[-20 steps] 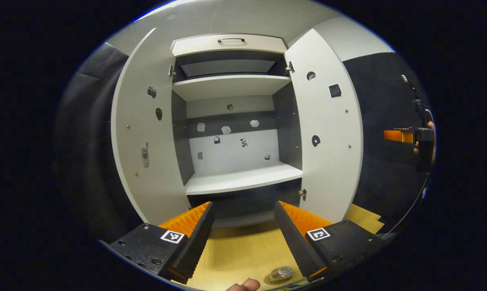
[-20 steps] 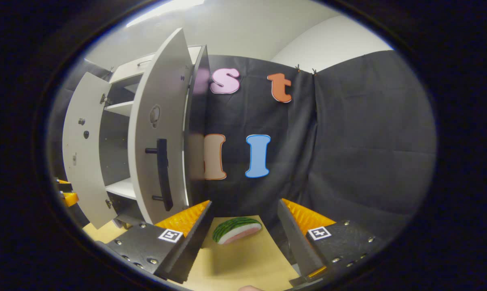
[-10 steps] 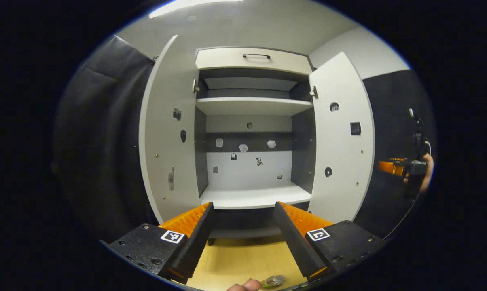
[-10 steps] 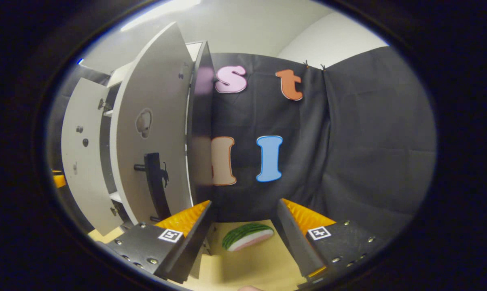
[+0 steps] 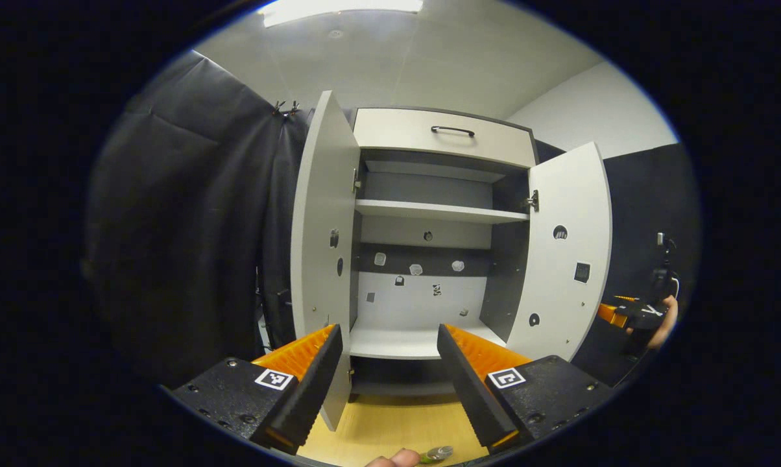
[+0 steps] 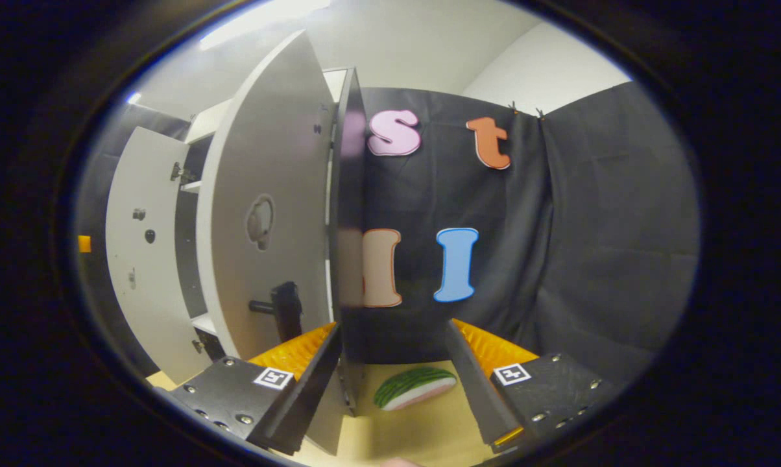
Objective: Grasp the bottle in the cabinet with the left hand and place it on the coaster, then close the right door with the right hand and the left door with the left hand.
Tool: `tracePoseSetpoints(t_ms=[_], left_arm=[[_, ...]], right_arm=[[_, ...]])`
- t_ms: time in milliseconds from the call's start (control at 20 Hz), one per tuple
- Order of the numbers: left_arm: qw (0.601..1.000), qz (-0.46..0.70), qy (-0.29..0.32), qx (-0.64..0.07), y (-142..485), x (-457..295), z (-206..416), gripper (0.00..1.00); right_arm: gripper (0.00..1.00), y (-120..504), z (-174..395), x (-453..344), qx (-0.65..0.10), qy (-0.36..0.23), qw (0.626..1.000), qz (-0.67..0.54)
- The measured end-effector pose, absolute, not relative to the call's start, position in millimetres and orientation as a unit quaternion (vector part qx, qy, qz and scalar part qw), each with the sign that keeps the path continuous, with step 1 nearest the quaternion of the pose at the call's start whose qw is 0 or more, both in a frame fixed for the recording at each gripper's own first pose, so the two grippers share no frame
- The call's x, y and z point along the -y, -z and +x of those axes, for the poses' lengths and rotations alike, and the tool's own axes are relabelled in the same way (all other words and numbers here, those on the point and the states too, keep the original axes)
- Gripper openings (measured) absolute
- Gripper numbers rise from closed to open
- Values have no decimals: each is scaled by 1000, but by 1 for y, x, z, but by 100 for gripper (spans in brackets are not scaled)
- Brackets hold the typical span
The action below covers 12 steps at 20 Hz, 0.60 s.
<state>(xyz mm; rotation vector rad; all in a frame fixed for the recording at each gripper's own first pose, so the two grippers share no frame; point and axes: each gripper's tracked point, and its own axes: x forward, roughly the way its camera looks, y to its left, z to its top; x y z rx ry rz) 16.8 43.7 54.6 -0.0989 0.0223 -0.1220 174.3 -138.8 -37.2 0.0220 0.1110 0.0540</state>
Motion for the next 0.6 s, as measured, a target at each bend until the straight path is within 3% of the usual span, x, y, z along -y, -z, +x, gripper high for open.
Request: tracePoseSetpoints(t_ms=[100, 350, 400, 450, 500, 550, 600], left_arm=[[997, -47, 63, -16, -52, -57, 14, 93], [996, -41, 75, -20, -43, -79, 17, 94], [996, -39, 77, -20, -41, -82, 19, 94], [996, -35, 79, -23, -37, -85, 21, 94], [996, -36, 82, -25, -34, -87, 22, 94], [995, -41, 88, -31, -30, -86, 23, 89], [994, -47, 95, -34, -27, -83, 23, 94]], right_arm=[[89, 31, 174, 134, -52, -23, 998, -21], [93, 33, 172, 126, -74, -13, 997, -22], [85, 31, 170, 125, -75, -6, 997, -27], [89, 29, 169, 123, -73, 0, 997, -37], [84, 27, 168, 123, -68, 8, 997, -46], [89, 26, 168, 123, -63, 13, 997, -48], [89, 28, 166, 120, -62, 14, 997, -43]])
